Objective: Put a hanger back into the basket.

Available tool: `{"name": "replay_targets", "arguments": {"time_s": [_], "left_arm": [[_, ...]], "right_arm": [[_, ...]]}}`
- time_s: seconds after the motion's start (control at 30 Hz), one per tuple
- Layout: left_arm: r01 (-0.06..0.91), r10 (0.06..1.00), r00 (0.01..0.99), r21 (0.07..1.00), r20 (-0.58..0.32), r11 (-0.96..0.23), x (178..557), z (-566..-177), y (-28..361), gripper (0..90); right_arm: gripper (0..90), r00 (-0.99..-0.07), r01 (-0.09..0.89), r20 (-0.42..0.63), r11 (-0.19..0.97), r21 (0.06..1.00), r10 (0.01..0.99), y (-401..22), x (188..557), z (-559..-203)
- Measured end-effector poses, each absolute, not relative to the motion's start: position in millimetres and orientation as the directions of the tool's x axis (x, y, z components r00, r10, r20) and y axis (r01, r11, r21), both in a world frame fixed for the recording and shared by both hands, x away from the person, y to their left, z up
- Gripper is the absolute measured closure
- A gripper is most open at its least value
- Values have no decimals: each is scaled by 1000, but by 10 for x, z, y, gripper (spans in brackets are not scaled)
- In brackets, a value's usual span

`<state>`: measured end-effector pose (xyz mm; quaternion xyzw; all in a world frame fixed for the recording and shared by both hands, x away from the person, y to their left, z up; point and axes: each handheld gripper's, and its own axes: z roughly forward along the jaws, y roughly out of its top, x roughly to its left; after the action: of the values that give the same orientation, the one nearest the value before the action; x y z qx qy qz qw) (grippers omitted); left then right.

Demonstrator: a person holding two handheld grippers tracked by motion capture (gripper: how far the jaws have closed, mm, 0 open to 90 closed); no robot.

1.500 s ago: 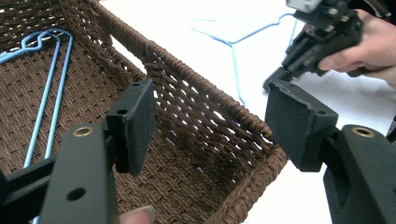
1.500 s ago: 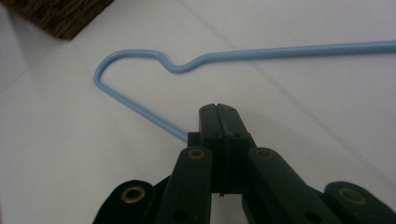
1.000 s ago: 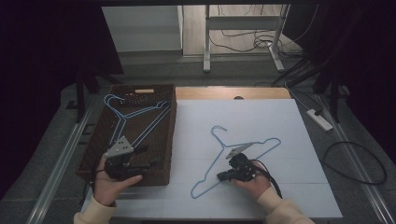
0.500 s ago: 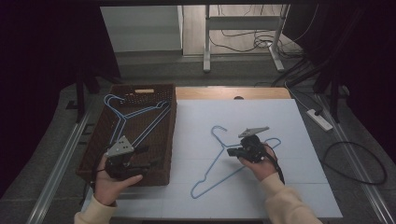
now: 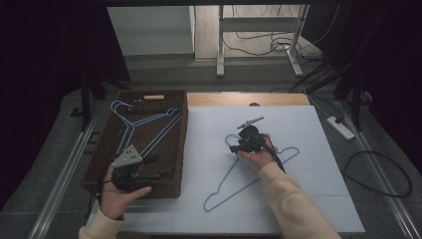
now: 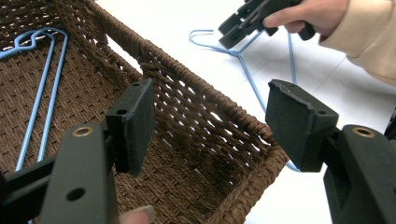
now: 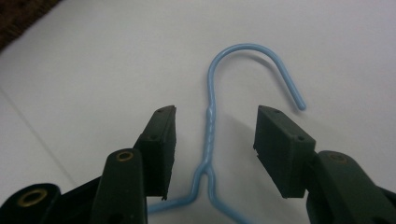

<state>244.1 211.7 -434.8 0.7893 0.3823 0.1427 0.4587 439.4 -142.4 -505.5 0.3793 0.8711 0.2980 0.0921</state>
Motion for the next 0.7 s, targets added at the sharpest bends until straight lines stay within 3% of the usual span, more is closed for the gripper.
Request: {"name": "replay_targets", "arguments": {"time_s": [0.33, 0.47, 0.7], "left_arm": [[469, 735, 668, 835, -121, -289, 2438, -4341, 2121, 339], [466, 734, 669, 836, -118, -290, 2431, -4333, 2111, 339], [464, 731, 672, 836, -118, -292, 2419, -4327, 2090, 339]], "right_arm": [[675, -705, 606, -28, 621, 497, 709, -1215, 4497, -5089], [852, -694, 636, -16, 623, 456, 720, -1137, 4506, -5064], [865, -620, 710, 65, 524, 471, 782, -1200, 4523, -5063]]}}
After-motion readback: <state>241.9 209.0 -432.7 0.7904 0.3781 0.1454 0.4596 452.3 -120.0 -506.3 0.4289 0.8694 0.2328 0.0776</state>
